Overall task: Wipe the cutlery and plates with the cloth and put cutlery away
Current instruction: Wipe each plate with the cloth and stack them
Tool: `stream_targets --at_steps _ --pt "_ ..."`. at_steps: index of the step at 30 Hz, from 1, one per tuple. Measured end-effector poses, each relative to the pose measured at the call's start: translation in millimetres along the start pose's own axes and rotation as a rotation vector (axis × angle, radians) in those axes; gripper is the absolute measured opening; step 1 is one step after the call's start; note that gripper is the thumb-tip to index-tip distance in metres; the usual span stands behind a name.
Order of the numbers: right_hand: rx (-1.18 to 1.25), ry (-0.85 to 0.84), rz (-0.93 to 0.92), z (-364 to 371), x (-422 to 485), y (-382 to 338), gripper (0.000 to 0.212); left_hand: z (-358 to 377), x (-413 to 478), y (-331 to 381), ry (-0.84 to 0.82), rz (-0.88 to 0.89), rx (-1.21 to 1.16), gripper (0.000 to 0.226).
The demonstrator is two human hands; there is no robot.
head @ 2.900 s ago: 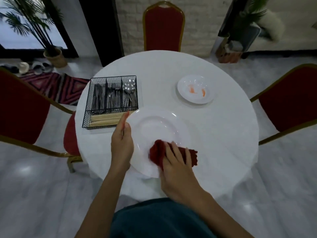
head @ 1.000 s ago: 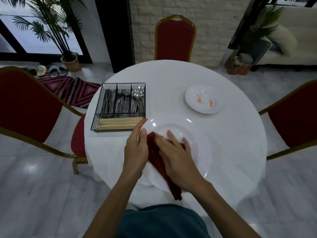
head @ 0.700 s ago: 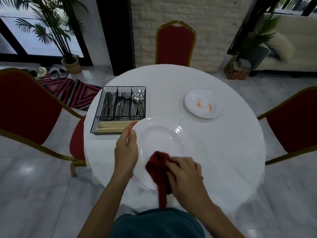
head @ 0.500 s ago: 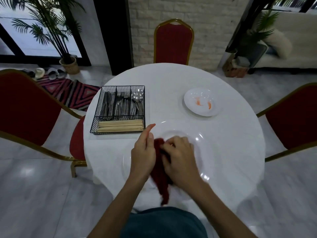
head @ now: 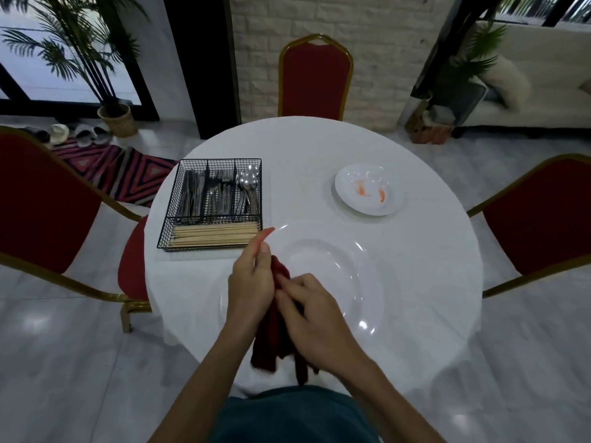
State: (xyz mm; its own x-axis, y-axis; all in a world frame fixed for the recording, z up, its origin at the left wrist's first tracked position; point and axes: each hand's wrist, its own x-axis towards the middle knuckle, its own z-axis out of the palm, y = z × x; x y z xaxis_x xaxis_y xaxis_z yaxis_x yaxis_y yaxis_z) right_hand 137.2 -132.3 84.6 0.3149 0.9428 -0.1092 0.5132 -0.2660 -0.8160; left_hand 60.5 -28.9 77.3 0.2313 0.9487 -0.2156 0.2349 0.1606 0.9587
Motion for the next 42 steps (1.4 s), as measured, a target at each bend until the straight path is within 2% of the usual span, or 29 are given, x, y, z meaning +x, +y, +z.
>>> stream_targets --at_steps 2,4,7,12,16,18,20,22,24,28,32,35,39,42 --pt "0.145 0.025 0.052 -6.4 7.6 -5.1 0.037 5.6 -3.2 3.8 -0.018 0.019 -0.027 0.034" --pt "0.127 0.058 0.036 -13.2 14.5 -3.8 0.039 8.2 -2.9 7.8 -0.041 0.048 -0.038 0.033" --pt "-0.006 0.085 -0.056 -8.4 13.6 -5.2 0.043 6.6 5.6 10.1 -0.043 0.063 -0.073 0.032" --pt "-0.364 0.035 -0.256 4.7 -18.3 12.9 0.043 -14.9 21.0 14.1 0.001 0.020 -0.137 0.032" --pt "-0.608 0.253 -0.229 -20.0 -3.7 47.9 0.039 -26.7 25.0 19.8 0.033 0.000 -0.173 0.032" --pt "-0.657 0.301 -0.190 -16.5 -7.6 49.5 0.037 -28.3 24.4 18.8 0.014 0.011 -0.170 0.031" --pt "-0.635 0.261 -0.219 -0.8 -17.9 41.4 0.038 -26.2 24.0 17.0 -0.006 0.029 -0.173 0.031" --pt "-0.506 0.166 -0.257 10.6 -20.0 24.3 0.040 -20.8 23.2 17.2 -0.021 0.053 -0.157 0.032" --pt "-0.382 0.139 -0.263 9.0 -4.8 14.9 0.043 -11.4 20.2 15.6 -0.068 0.077 -0.115 0.032" --pt "-0.424 0.300 -0.189 -11.0 31.3 30.3 0.039 0.0 7.7 6.6 -0.152 0.073 -0.086 0.035" --pt "-0.564 0.414 -0.057 -14.5 27.9 48.6 0.034 -21.4 17.5 18.7 -0.077 0.048 -0.111 0.033" --pt "-0.551 0.344 -0.084 -3.2 -0.7 45.1 0.031 -30.9 28.8 17.9 -0.060 0.050 -0.147 0.033" --pt "-0.409 0.072 -0.211 4.1 -15.0 14.7 0.039 -13.0 21.4 11.0 -0.086 0.062 -0.094 0.031" --pt "-0.437 0.135 -0.256 -11.8 12.3 13.0 0.039 6.2 7.5 -3.5 -0.168 0.120 -0.049 0.032"
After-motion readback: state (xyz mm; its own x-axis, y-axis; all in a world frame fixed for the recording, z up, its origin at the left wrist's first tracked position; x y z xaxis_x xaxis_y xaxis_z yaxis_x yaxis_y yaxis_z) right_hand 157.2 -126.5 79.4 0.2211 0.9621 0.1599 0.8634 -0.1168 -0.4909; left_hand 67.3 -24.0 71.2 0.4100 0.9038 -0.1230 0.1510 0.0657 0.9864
